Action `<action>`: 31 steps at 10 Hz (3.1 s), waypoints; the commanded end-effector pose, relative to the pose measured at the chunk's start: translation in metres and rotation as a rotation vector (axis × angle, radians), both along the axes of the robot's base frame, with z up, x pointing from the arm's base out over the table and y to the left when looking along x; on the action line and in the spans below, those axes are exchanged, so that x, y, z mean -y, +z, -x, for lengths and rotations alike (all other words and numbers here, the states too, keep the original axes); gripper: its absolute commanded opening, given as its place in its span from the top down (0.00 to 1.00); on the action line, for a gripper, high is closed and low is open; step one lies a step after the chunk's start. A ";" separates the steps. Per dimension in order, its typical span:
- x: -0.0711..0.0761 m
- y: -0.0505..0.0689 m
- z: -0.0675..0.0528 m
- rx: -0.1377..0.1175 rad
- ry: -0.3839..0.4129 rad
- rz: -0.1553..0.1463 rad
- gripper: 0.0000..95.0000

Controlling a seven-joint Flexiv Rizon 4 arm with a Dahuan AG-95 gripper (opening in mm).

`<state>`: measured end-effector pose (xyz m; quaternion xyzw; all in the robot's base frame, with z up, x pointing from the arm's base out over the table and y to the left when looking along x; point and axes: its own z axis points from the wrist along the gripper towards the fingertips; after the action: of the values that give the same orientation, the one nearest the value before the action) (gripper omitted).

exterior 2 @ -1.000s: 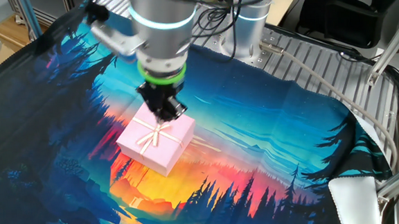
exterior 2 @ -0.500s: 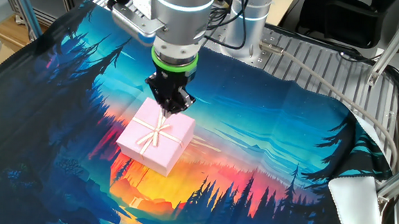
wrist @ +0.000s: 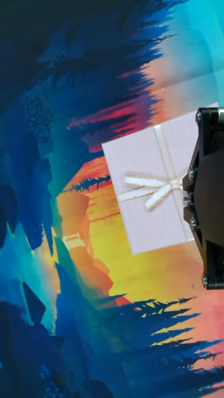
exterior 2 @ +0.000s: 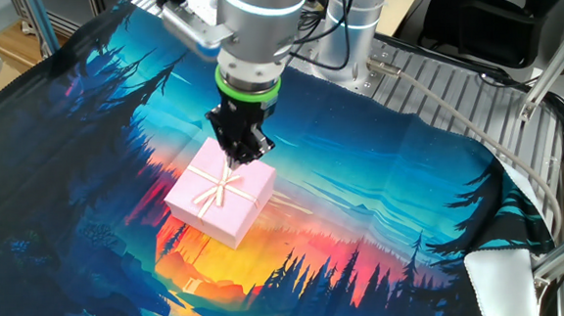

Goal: Slide the outer casing onto the gift box

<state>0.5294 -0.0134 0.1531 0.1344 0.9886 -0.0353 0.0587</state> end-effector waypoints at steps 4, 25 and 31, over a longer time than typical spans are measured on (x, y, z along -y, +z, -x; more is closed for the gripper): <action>0.002 -0.017 -0.022 -0.039 -0.055 -0.016 1.00; -0.004 -0.039 0.010 -0.046 -0.116 -0.044 1.00; -0.005 -0.043 0.037 -0.050 -0.133 -0.042 1.00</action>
<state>0.4929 -0.0073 0.1090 0.2009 0.9790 -0.0201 0.0283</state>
